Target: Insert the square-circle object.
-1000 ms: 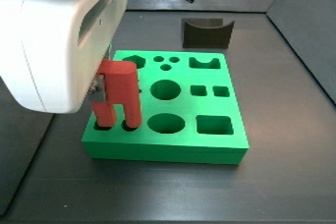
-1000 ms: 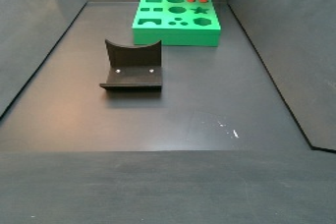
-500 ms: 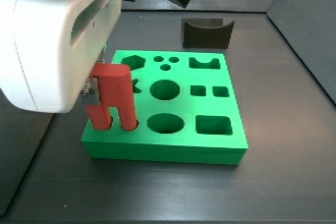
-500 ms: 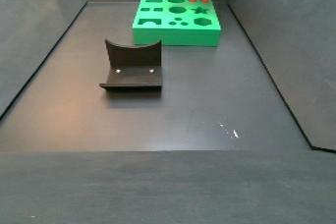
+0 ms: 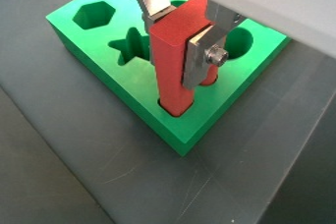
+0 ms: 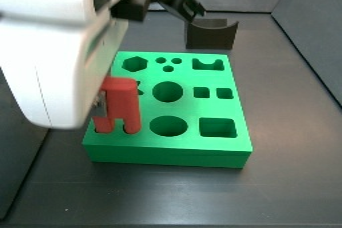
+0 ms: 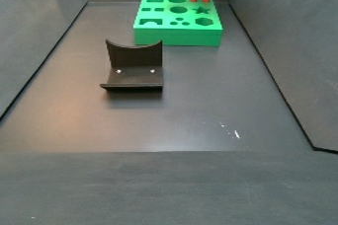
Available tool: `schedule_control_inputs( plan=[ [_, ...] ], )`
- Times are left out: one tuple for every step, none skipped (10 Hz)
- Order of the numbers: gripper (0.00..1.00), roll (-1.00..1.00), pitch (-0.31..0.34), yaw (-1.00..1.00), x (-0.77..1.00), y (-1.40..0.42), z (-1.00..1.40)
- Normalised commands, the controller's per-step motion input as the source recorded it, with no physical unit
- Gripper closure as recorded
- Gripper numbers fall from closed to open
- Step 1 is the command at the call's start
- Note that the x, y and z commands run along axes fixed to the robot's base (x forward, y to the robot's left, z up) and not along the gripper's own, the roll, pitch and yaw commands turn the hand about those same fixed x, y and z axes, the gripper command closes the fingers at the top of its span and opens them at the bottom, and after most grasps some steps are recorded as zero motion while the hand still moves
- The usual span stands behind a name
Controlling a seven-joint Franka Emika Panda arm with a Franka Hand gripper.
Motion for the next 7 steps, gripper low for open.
schedule_control_inputs(
  plan=[
    [1.00, 0.33, -0.060, 0.12, 0.07, -0.20, -0.50],
    [1.00, 0.26, -0.063, 0.13, 0.05, -0.15, -0.53],
    [1.00, 0.14, -0.106, 0.23, 0.00, -0.07, -0.53],
    [1.00, 0.00, -0.059, 0.18, 0.03, 0.00, -0.44],
    [1.00, 0.00, 0.000, 0.00, 0.07, 0.00, -0.20],
    [1.00, 0.00, 0.004, 0.00, 0.00, 0.00, 0.00],
    [1.00, 0.00, 0.000, 0.00, 0.00, 0.00, 0.00]
  ],
)
